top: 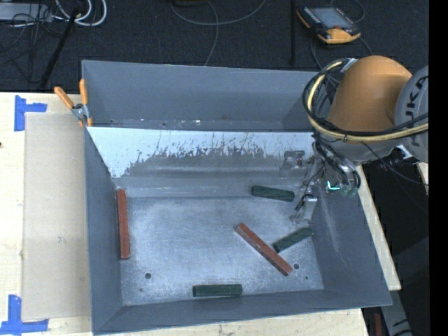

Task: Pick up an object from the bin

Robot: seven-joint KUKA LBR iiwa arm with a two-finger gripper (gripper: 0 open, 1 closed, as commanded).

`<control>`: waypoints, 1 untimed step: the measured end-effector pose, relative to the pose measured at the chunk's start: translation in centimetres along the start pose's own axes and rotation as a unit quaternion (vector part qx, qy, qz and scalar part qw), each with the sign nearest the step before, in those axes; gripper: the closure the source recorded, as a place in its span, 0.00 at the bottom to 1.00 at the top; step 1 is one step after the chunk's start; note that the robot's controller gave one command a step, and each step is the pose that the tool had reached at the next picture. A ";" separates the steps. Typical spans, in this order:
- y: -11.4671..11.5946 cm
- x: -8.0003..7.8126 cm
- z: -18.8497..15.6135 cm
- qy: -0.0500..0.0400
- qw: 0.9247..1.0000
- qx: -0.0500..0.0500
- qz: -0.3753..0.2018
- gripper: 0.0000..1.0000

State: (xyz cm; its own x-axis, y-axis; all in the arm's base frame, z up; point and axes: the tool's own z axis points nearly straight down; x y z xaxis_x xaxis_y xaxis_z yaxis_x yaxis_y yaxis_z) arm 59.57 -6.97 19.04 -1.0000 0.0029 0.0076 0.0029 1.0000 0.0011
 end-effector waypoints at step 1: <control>-7.7 4.0 9.9 0.001 0.996 0.000 0.089 0.00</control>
Offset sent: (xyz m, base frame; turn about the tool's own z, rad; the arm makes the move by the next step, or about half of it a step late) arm -0.0381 -0.0750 -0.0947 0.1746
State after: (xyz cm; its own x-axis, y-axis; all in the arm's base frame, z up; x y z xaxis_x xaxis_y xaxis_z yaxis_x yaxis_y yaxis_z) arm 55.48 -14.68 9.14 -0.9836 0.1801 0.0089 0.1801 0.9836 -0.0011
